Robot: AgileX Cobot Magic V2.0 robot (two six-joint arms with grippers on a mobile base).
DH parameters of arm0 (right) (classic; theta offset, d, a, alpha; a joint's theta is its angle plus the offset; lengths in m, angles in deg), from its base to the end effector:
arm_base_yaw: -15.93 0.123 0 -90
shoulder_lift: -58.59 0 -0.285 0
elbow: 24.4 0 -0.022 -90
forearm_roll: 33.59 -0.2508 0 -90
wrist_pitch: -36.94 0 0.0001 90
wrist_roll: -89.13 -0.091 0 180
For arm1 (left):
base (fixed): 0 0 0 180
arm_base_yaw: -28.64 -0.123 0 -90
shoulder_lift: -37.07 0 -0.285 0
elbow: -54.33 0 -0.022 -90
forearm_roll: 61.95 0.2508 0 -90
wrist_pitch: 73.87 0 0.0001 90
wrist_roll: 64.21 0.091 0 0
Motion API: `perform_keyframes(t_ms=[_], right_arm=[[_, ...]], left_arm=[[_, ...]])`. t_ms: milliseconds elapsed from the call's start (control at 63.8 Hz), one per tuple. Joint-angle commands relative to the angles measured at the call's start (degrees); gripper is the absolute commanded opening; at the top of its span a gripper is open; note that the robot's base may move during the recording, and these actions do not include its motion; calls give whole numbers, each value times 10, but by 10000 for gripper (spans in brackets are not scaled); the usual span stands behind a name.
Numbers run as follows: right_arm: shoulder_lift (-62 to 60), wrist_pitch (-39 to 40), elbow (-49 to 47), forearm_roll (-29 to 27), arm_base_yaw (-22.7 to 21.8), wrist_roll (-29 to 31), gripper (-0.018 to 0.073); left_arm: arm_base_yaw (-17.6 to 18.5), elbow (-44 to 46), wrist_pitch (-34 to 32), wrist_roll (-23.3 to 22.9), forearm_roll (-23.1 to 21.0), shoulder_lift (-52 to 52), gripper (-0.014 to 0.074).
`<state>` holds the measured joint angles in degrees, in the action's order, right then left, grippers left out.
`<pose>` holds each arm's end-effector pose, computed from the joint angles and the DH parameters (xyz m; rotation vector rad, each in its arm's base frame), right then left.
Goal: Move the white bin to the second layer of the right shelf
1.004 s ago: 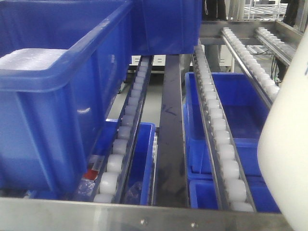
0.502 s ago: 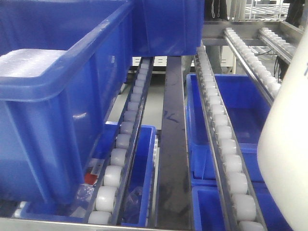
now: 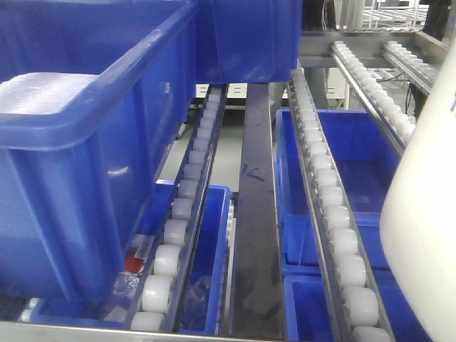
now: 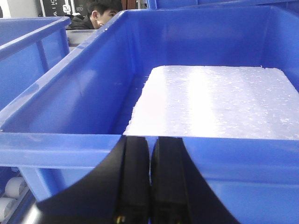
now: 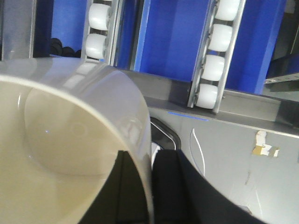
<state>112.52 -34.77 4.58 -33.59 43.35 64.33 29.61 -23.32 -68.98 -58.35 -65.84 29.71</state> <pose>0.1041 0.0540 0.3239 -0.0624 2.7304 0.2706 0.0563 -0.0015 0.2033 0.0450 1.5682 0.0094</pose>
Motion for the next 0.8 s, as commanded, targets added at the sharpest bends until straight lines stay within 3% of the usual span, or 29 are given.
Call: perform_keyframes(t_ms=[0,659,784], right_arm=[[-3,-7,-16,-5,-3,0,59],[-47,-32,-21,31,-3,-1,59],[-86,-41,-21,74,-3,-45,59]], left_arm=[[2,-21,-49,-1,-3,9,85],[2,-21,-49,-1,-3,9,85],[2,-21,-49,-1,-3,9,85]])
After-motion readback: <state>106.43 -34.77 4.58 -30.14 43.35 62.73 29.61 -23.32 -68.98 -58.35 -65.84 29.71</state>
